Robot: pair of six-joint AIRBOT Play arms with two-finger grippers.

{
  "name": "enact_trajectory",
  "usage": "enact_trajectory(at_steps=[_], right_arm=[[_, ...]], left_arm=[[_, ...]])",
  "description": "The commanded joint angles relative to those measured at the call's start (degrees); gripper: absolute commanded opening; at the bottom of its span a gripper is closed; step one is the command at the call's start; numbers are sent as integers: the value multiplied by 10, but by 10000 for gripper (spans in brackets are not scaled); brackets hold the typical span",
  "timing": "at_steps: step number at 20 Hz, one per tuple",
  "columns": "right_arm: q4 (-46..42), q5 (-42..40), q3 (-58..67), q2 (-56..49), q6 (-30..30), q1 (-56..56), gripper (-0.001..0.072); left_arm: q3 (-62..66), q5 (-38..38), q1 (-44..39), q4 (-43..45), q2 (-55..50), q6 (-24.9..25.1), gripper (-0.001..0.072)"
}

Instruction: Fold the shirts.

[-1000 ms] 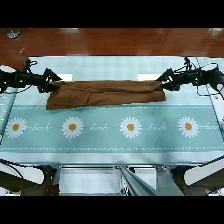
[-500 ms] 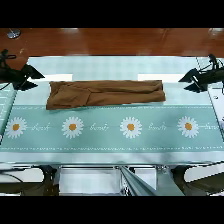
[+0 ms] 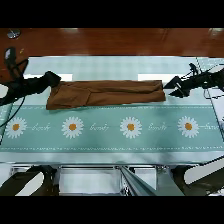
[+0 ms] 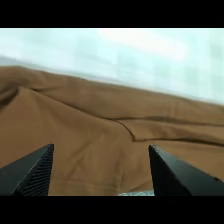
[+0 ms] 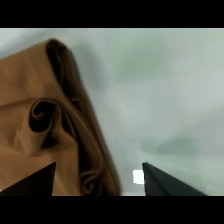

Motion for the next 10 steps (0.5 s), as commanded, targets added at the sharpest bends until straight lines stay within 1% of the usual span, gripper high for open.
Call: enact_trajectory(at_steps=[1, 3, 4, 6, 7, 9, 10], right_arm=[[33, -2, -2, -23, -5, 42, 622], [52, 7, 10, -41, 2, 56, 614], [57, 18, 21, -49, 6, 63, 564], [59, 30, 43, -45, 9, 67, 37], [59, 38, 52, -34, 8, 67, 33], [65, 43, 59, 4, 5, 58, 32], [55, 55, 59, 29, 1, 58, 32]], left_arm=[[-21, 24, -51, -6, -5, 11, 704], [-21, 6, -73, -43, -27, 10, 704], [-21, -2, -89, -50, -37, 10, 703], [-21, -4, -121, -51, -51, 10, 700], [-21, -4, -130, -54, -52, 10, 676], [-21, -10, -146, -54, -52, 10, 101], [-21, -10, -158, -54, -55, 28, 28]])
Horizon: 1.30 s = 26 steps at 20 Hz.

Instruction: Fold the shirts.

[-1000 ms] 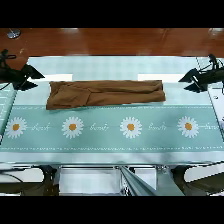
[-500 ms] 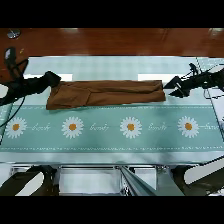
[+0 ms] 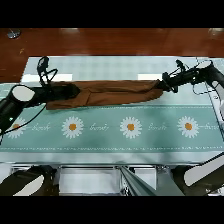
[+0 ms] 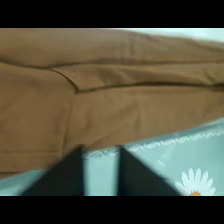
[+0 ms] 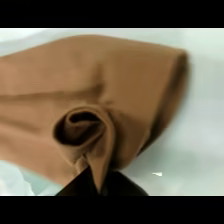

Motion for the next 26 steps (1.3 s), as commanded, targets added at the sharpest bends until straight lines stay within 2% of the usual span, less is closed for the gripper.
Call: enact_trajectory(at_steps=[1, 4, 8, 13, 14, 16, 20, 23, 26], right_arm=[[-19, 34, 10, 63, -4, 0, 32], [-105, 64, -42, 176, -2, 0, 33], [-201, 55, -196, 397, 28, 0, 32], [-219, 40, -328, 638, 106, 0, 32], [-218, 29, -335, 662, 124, 0, 32], [-192, 34, -336, 686, 129, 1, 32], [-169, 23, -336, 688, 129, 1, 32], [-132, 7, -336, 688, 116, 1, 32], [-135, 7, -336, 688, 112, 1, 32]], left_arm=[[-1, -4, -42, -8, -12, 31, 28], [26, -10, -80, -8, -38, 32, 27], [118, 2, -144, -8, -94, 29, 27], [257, -4, -249, -8, -252, 28, 27], [280, -18, -265, -9, -290, 25, 27], [321, -40, -298, -28, -354, -23, 27], [399, -124, -376, -68, -445, -33, 27], [433, -121, -416, -107, -485, -33, 28], [472, -159, -432, -119, -509, -31, 28]])
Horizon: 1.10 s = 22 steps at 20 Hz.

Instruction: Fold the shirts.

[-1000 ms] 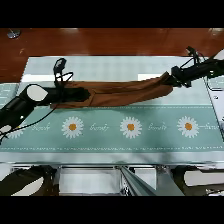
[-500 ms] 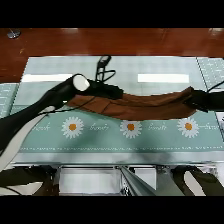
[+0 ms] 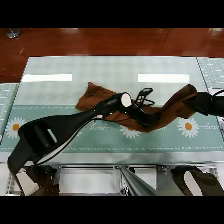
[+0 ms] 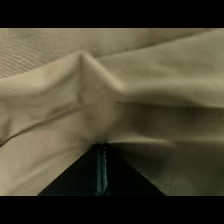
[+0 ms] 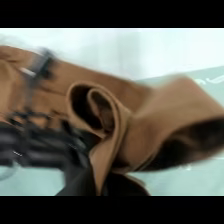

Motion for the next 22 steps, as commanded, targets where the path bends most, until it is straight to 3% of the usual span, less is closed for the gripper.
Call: enact_trajectory(at_steps=[1, 6, 9, 14, 19, 22], right_arm=[[12, -7, -1, 3, -5, 0, 32], [15, -2, -1, 2, -3, 0, 32], [68, -7, 0, -26, -20, 14, 32], [106, -146, 30, -131, -15, 194, 33], [106, -182, 192, -354, -11, 352, 32], [107, -182, 292, -484, -10, 408, 33]], left_arm=[[43, -45, -16, -25, -26, -2, 28], [61, -99, 141, -26, 23, -2, 28], [61, -119, 266, -25, 92, 0, 27], [45, -139, 417, -1, 260, 36, 27], [-184, -148, 557, 21, 494, 88, 28], [-340, -149, 630, 21, 631, 93, 28]])
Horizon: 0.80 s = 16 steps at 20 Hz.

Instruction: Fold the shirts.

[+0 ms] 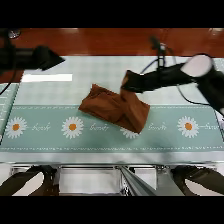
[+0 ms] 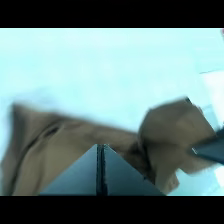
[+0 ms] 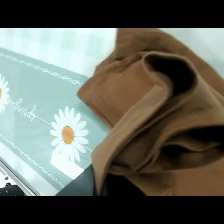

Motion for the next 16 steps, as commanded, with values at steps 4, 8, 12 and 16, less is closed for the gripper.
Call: enact_trajectory(at_steps=[4, 8, 12, 16], right_arm=[[27, -33, 192, -257, 6, 100, 33], [56, -30, 271, -356, 5, 111, 631], [42, 99, 323, -330, 1, 44, 628], [-70, 302, 332, -196, -38, -90, 628]], left_arm=[[-292, -20, 86, 5, 242, -6, 28], [-364, -19, 79, 5, 251, -14, 28], [-376, 7, 79, 5, 233, -13, 28], [-376, 9, 79, 5, 230, -12, 29]])
